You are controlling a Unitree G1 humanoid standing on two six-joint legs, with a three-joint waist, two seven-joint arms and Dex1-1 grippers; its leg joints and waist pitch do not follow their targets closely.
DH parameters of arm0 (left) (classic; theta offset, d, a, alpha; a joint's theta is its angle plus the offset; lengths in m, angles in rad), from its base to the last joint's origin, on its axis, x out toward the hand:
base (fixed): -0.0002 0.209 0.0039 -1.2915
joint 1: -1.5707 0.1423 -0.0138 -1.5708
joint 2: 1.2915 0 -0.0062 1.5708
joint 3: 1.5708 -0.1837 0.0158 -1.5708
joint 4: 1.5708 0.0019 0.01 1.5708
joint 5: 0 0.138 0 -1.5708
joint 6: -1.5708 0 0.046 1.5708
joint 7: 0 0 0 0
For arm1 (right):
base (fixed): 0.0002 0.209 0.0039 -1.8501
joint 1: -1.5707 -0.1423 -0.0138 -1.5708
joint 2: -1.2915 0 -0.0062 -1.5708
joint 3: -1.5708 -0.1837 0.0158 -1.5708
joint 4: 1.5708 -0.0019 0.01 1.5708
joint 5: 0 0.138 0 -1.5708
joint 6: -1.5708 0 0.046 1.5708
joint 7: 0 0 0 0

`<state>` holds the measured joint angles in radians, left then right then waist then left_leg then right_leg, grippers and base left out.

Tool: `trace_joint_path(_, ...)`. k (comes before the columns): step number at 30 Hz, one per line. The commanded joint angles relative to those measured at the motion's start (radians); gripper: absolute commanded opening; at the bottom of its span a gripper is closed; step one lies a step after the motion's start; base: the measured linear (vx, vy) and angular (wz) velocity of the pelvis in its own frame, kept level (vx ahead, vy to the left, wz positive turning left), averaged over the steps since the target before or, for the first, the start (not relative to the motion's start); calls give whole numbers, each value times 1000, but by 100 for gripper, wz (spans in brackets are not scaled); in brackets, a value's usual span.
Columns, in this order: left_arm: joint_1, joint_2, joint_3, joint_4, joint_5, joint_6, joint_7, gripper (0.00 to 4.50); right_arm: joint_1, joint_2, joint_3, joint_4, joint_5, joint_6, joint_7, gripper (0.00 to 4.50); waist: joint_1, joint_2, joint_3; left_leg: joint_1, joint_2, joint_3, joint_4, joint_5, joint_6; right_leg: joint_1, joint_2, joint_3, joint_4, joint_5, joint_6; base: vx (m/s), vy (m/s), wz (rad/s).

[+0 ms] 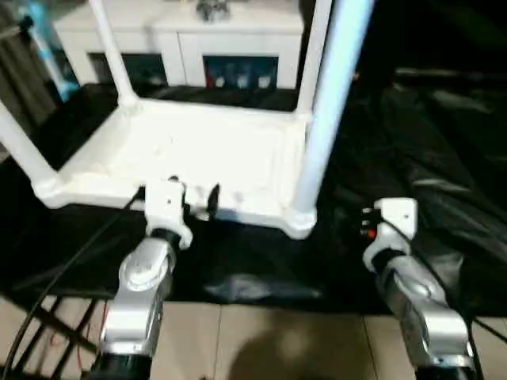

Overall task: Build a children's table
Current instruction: Move to table

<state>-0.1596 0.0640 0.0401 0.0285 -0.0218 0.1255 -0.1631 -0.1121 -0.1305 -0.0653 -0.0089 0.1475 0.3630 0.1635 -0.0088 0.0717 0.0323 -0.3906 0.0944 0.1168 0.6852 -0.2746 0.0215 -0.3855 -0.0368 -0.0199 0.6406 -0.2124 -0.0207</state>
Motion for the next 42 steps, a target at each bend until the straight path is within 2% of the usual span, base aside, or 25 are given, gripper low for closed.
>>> trace_joint_path(1, 10, -7, 0, -5, 20, 3, 27, 450, 8, -25, 7, -29, 1, 26, 26, 369, -9, 30, -60, 79, 226, -142, -151, 415, -39, -22, -45, 3, 14, -52, 1, -38, 67, -4)
trace_joint_path(2, 15, -5, 0, -11, 16, 6, 25, 450, 8, -30, 12, -31, 2, 30, 37, 369, -4, 5, -68, 63, 192, -121, -129, 457, 115, 7, -79, 23, -22, 14, -51, -68, 16, -2)
trace_joint_path(4, 24, -2, -1, -27, -3, 14, 8, 450, 3, -38, 15, -29, 1, 31, 48, 369, 12, -28, -61, -9, 79, -29, -89, 273, 147, 57, -133, 41, -85, 141, -164, -88, -38, -9)
trace_joint_path(5, 30, 2, -6, -35, -6, 10, -3, 450, 0, -42, 17, -26, 0, 31, 53, 369, 26, -26, -58, -11, 72, -16, -89, 167, 126, 60, -152, 47, -100, 82, -176, -102, -82, 0)
trace_joint_path(10, 74, 3, -27, -43, -7, -4, -16, 450, -22, -71, 22, -9, -5, 20, 79, 369, 9, -32, -14, 53, 123, -24, -150, -477, -58, 28, -115, 14, -145, -687, -84, -86, -72, 4)
trace_joint_path(14, 89, 5, -46, -52, -3, -5, -25, 450, -32, -81, 20, -9, 3, 31, 94, 369, -23, -20, 9, 118, 114, -33, -150, -757, -96, 25, -82, -55, -176, -772, -7, -16, -6, -1)
trace_joint_path(15, 90, 5, -49, -54, -1, -4, -26, 450, -33, -81, 18, -9, 4, 31, 94, 369, -38, -12, 13, 101, 128, -43, -194, -849, -114, 68, -64, -78, -136, -659, 0, 0, 0, 0)
trace_joint_path(16, 92, 9, -55, -63, 1, 4, -29, 450, -40, -84, 19, -1, 5, 47, 91, 369, -40, 2, 16, 69, 157, -47, -273, -949, -128, 127, -46, -85, -5, -418, -7, 0, 0, 0)
trace_joint_path(17, 94, 10, -56, -66, 2, 6, -29, 450, -42, -85, 20, 4, 4, 47, 92, 369, -28, -7, 10, 146, 226, -27, -290, -1003, -138, 82, -55, -72, 41, -267, -13, 24, -19, -22)
trace_joint_path(18, 95, 11, -57, -68, 2, 7, -30, 450, -44, -85, 22, 7, 4, 47, 93, 369, -19, -15, 28, 143, 237, -14, -302, -1017, -137, 69, -56, -65, 55, -266, -18, 60, -74, -45)
trace_joint_path(20, 98, 15, -58, -73, 4, 10, -32, 450, -47, -85, 25, 12, 1, 42, 95, 369, -14, -55, 21, 184, 197, 33, -234, -891, -121, 40, -82, -23, -43, -461, -37, 70, -96, -55)
trace_joint_path(21, 98, 15, -58, -73, 4, 10, -32, 450, -47, -85, 25, 12, 1, 42, 95, 369, 7, -89, 8, 175, 65, 104, -62, -596, -93, 35, -101, 57, -178, -868, -31, 165, -101, -60)
trace_joint_path(22, 101, 16, -59, -79, 3, 13, -32, 450, -48, -90, 31, 15, -6, 31, 102, 369, 47, -111, -3, 51, 42, 64, 18, -330, 20, 148, -201, 113, -197, -961, -3, 165, -101, -60)
trace_joint_path(23, 103, 16, -60, -80, 4, 14, -32, 450, -48, -91, 32, 16, -6, 31, 106, 369, 61, -101, -13, -47, 29, 11, 80, -92, 77, 211, -210, 141, -165, -881, 35, 205, -90, -33)
trace_joint_path(26, 107, 19, -62, -84, 3, 19, -29, 450, -46, -96, 40, 20, -5, 22, 127, 369, 60, -72, -20, -68, 4, -3, 41, 132, 74, 201, -123, 78, -175, -574, -64, 165, -67, 6)
trace_joint_path(27, 107, 21, -62, -84, 2, 20, -29, 450, -46, -97, 42, 20, -5, 20, 131, 369, 62, -41, -22, -65, 28, -3, -25, 185, 99, 205, -97, 38, -182, -485, -105, 228, 12, 6)
trace_joint_path(29, 107, 23, -60, -86, -2, 22, -27, 450, -46, -107, 60, 19, -16, 17, 145, 369, 48, 29, -32, 33, 98, -33, -129, 96, 96, 185, -41, -47, -172, -362, -34, 254, 50, -1)
trace_joint_path(30, 107, 24, -60, -86, -2, 22, -27, 450, -46, -110, 65, 19, -20, 13, 147, 369, -16, 47, -49, 134, 188, -174, -170, -27, 298, 86, 18, -84, 26, -264, 28, 307, 72, -11)
trace_joint_path(31, 106, 24, -56, -87, -4, 25, -25, 450, -47, -114, 74, 18, -24, 11, 149, 369, -23, 34, -77, 201, 220, -220, -141, -10, 460, -1, -7, -45, 103, -265, 67, 307, 72, -11)
trace_joint_path(33, 106, 18, -47, -88, -17, 21, -26, 450, -45, -117, 80, 15, -18, 10, 161, 369, -35, 20, -76, 197, 222, -226, -133, 153, 537, -47, -33, -24, 136, -213, 133, 238, 3, -13)
trace_joint_path(35, 110, 21, -37, -91, -40, 31, -33, 450, -32, -134, 99, 1, -16, -12, 202, 369, -34, -14, -57, 131, 162, -161, -139, 466, 515, -69, -52, 21, 118, 14, 174, 189, -15, -18)
trace_joint_path(36, 111, 23, -34, -92, -50, 34, -40, 450, -29, -137, 102, -2, -15, -18, 212, 369, -13, -54, -55, 94, 79, -97, -88, 449, 420, -50, -87, 65, -3, 251, 84, 80, -89, -3)
trace_joint_path(38, 119, 34, -20, -94, -111, 48, -95, 450, -22, -148, 112, -13, -11, -34, 244, 369, 11, -100, -62, -27, -37, -46, 20, 120, 184, 84, -179, 135, -68, 514, 140, 77, -87, -1)
trace_joint_path(40, 119, 58, -10, -82, -135, 55, -137, 450, -19, -158, 114, -22, 6, -45, 279, 369, 19, -76, -70, -5, -28, -35, -42, 262, -24, 65, -113, 34, -28, 1070, 144, 119, -88, -9)
trace_joint_path(42, 117, 88, -6, -69, -155, 45, -196, 450, -21, -168, 117, -22, 15, -48, 298, 369, 19, -51, -65, 6, -8, -36, -68, 196, -28, 60, -96, 24, -44, 927, 122, 29, -41, 0)
